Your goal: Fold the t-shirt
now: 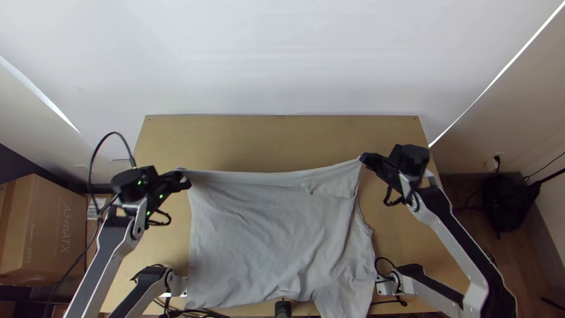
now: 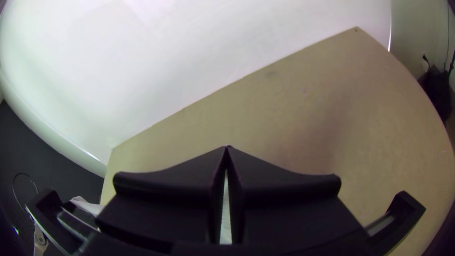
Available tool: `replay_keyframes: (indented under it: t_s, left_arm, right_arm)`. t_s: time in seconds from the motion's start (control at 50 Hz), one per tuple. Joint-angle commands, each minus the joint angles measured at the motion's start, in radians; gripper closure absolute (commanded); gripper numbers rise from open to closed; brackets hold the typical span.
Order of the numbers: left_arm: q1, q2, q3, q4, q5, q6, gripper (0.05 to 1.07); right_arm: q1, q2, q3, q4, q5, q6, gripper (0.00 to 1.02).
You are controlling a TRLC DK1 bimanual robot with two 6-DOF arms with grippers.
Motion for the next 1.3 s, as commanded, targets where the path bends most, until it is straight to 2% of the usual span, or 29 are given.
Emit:
replay_keyframes:
  t_s: [0.0, 0.1, 0.32, 0.54, 0.78, 0.86, 0.96, 1.0, 1.02, 1.04, 1.1, 1.14, 1.18, 1.28]
  left_arm:
    - [0.019, 0.193, 0.007, 0.097, 0.002, 0.007, 1.05]
    - [0.028, 0.359, 0.059, 0.173, 0.002, 0.007, 1.05]
    - [0.041, 0.653, 0.235, 0.241, 0.002, 0.007, 1.05]
    - [0.053, 0.868, 0.451, 0.245, 0.002, 0.007, 1.05]
    - [0.067, 1.057, 0.689, 0.218, 0.002, 0.005, 1.05]
    - [0.071, 1.111, 0.752, 0.216, 0.000, 0.000, 1.05]
    - [0.068, 1.167, 0.829, 0.178, -0.006, 0.000, 1.03]
    - [0.065, 1.189, 0.856, 0.173, -0.006, 0.002, 0.94]
    - [0.065, 1.195, 0.867, 0.170, -0.006, 0.002, 0.85]
    - [0.064, 1.198, 0.876, 0.164, -0.006, 0.004, 0.74]
    - [0.060, 1.207, 0.912, 0.143, -0.007, 0.002, 0.35]
    - [0.057, 1.210, 0.948, 0.087, -0.006, 0.002, 0.17]
    - [0.056, 1.212, 0.982, 0.046, -0.007, -0.004, 0.10]
    - [0.059, 1.181, 1.016, 0.001, -0.001, -0.021, 0.10]
  right_arm:
    - [-0.021, 0.173, 0.046, 0.040, 0.013, 0.096, 1.00]
    - [-0.020, 0.308, 0.117, 0.056, 0.013, 0.099, 1.00]
    - [-0.018, 0.546, 0.288, 0.079, 0.015, 0.077, 1.00]
    - [-0.024, 0.733, 0.474, 0.092, 0.038, 0.008, 1.00]
    - [-0.066, 0.917, 0.726, 0.092, 0.055, -0.013, 1.00]
    - [-0.075, 0.971, 0.808, 0.091, 0.081, -0.016, 1.00]
    - [-0.076, 1.035, 0.907, 0.085, 0.142, -0.065, 0.99]
    - [-0.076, 1.058, 0.942, 0.076, 0.167, -0.087, 0.86]
    - [-0.076, 1.069, 0.959, 0.060, 0.171, -0.094, 0.72]
    - [-0.075, 1.081, 0.982, 0.040, 0.179, -0.105, 0.58]
    - [-0.070, 1.121, 1.066, -0.064, 0.217, -0.137, 0.31]
    - [-0.067, 1.145, 1.131, -0.148, 0.233, -0.154, 0.13]
    - [-0.067, 1.155, 1.184, -0.217, 0.236, -0.159, 0.05]
    - [-0.078, 1.138, 1.235, -0.279, 0.234, -0.154, 0.04]
